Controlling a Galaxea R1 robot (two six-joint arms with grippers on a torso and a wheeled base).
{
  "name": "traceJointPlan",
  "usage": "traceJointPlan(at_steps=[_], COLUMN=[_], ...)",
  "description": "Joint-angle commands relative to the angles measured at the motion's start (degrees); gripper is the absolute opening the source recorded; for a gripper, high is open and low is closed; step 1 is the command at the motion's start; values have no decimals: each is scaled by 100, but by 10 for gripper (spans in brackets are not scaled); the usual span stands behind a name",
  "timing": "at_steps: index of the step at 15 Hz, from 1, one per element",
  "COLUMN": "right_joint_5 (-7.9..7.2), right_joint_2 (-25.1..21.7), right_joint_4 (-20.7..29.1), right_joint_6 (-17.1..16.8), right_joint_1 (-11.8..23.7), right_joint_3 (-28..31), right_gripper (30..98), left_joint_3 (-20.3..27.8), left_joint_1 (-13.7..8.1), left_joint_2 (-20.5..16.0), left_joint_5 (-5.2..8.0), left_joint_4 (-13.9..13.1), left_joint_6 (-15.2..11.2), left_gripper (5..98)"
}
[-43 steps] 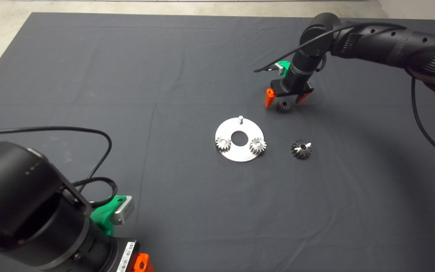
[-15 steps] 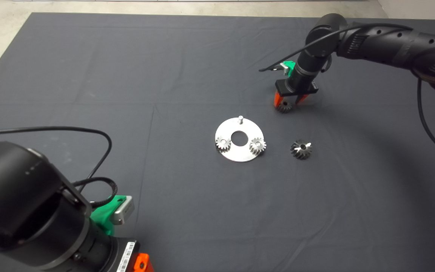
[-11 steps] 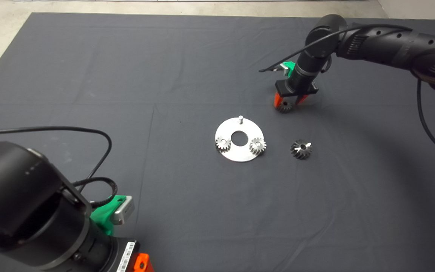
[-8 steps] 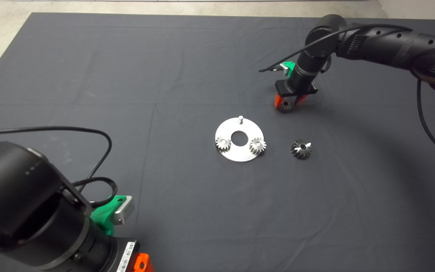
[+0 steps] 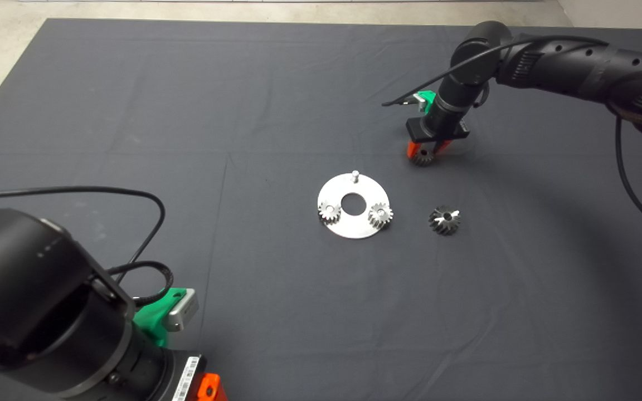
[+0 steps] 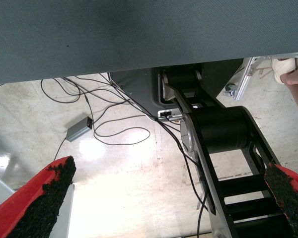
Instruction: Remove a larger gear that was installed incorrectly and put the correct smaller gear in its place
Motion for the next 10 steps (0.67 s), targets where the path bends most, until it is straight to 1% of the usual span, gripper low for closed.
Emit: traceJointPlan(at_steps=[1, 10], right_joint_5=[-80, -115], right_joint_2=[-3, 24], right_joint_4=[-102, 12], right_joint_6=[43, 61], right_joint_1=[129, 129], right_joint_3=[37, 40], right_gripper=[509, 509], left_joint_3=[68, 68], left_joint_1=[-26, -26], left_joint_2=[1, 1], left_joint_5=[-9, -18], left_joint_4=[-107, -107], left_joint_6=[-19, -19], left_gripper=[981, 981])
